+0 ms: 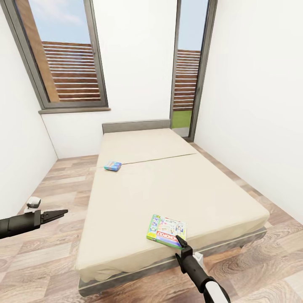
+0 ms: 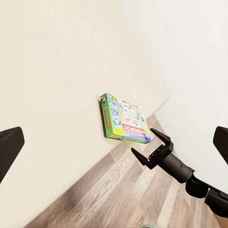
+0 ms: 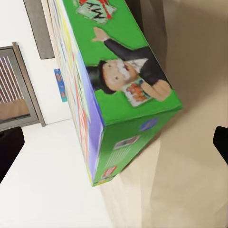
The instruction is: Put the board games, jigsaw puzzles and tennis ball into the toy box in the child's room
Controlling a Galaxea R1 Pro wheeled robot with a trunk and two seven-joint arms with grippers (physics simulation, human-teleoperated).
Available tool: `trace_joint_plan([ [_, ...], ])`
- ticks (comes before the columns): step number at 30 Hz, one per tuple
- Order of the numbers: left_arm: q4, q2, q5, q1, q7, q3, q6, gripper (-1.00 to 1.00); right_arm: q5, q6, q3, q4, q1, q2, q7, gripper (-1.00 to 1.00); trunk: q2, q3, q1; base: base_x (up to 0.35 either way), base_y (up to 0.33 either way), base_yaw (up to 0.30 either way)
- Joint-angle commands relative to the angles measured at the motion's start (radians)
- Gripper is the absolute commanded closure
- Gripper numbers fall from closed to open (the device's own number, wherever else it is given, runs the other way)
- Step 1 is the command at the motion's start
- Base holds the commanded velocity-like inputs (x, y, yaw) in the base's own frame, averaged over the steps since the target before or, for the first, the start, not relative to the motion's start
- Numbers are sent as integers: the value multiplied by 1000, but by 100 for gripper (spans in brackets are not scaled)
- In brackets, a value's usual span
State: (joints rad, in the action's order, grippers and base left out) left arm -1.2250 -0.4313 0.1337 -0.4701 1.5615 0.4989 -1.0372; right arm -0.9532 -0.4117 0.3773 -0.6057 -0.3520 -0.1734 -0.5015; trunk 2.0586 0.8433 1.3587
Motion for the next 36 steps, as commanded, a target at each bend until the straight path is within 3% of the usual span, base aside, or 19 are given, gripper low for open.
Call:
trace_joint_plan([
  [1,-1,0,10,-1,9,1,-10,-100,-6,-9,6,0,-1,-1,-1,-100,0,1,0,0,0,0],
  [36,-1,0,11,-1,9,1,-10,-100,-6,-9,6,-6,-1,-1,-38,-100,0,1,0,6,0,0],
])
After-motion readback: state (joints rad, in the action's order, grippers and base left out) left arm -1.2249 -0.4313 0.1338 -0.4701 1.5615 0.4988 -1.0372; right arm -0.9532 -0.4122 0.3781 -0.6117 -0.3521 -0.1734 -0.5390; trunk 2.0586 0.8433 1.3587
